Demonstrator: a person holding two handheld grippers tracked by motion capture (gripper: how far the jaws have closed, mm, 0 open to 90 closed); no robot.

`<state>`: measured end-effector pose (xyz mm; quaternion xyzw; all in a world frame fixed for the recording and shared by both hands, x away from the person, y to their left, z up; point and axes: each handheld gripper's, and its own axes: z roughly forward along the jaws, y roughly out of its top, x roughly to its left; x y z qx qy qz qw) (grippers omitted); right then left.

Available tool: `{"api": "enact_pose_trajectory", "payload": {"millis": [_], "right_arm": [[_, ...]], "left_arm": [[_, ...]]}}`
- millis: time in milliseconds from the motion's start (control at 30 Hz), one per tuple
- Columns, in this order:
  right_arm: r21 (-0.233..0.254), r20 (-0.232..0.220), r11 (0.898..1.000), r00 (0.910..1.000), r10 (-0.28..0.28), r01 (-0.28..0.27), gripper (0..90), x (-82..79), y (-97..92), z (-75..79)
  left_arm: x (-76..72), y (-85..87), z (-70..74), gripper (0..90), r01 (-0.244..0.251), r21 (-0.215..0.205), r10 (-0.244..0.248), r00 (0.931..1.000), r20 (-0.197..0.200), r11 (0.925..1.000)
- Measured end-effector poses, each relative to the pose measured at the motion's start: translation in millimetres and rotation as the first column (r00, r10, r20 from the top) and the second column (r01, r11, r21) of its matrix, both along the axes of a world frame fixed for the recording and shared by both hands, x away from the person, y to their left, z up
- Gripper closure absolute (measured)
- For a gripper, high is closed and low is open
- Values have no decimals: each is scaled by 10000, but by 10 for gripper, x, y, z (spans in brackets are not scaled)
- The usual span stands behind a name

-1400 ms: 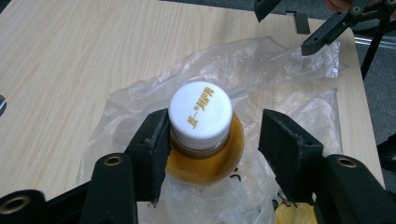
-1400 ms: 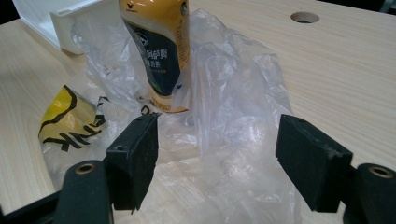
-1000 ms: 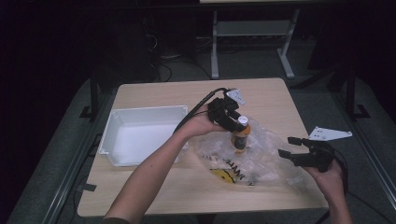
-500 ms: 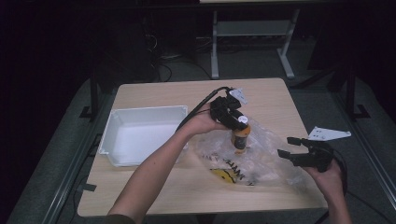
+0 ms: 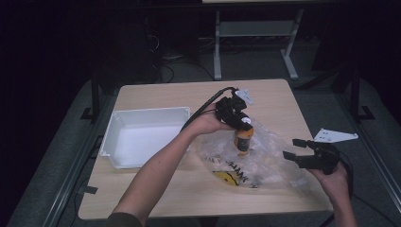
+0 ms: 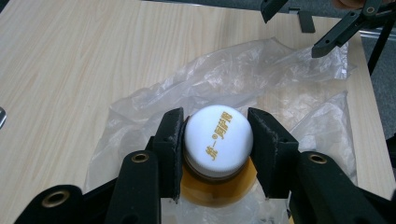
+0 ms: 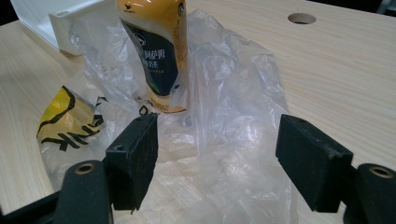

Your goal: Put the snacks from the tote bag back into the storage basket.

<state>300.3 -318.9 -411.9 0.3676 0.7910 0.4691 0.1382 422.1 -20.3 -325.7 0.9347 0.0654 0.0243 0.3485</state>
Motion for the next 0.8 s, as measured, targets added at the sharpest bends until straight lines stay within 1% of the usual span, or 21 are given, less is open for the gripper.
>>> {"api": "enact_pose_trajectory", "payload": {"millis": [200,300,400,533,733,800], "right_arm": [[-18,4,10000,10000,-3,3,289,-1,8,-3],[-13,35,10000,10000,18,-18,289,1,11,-3],[-13,33,10000,10000,22,-22,289,0,14,-2],[-13,10,10000,10000,29,-29,289,1,19,-4],[2,44,10000,10000,11,-11,286,0,15,0],[-21,18,10000,10000,14,-14,282,1,18,-1]], "left_arm": [[-1,-1,5,576,-10,45,11,10000,-19,10000],[0,7,11,568,5,187,-5,10000,5,9998],[5,15,13,558,-10,219,11,10000,-11,9998],[1,9,13,572,1,182,0,10000,-23,9998],[0,4,25,582,2,281,-1,10000,-33,9996],[8,1,25,584,11,257,-8,10000,-90,9997]]}}
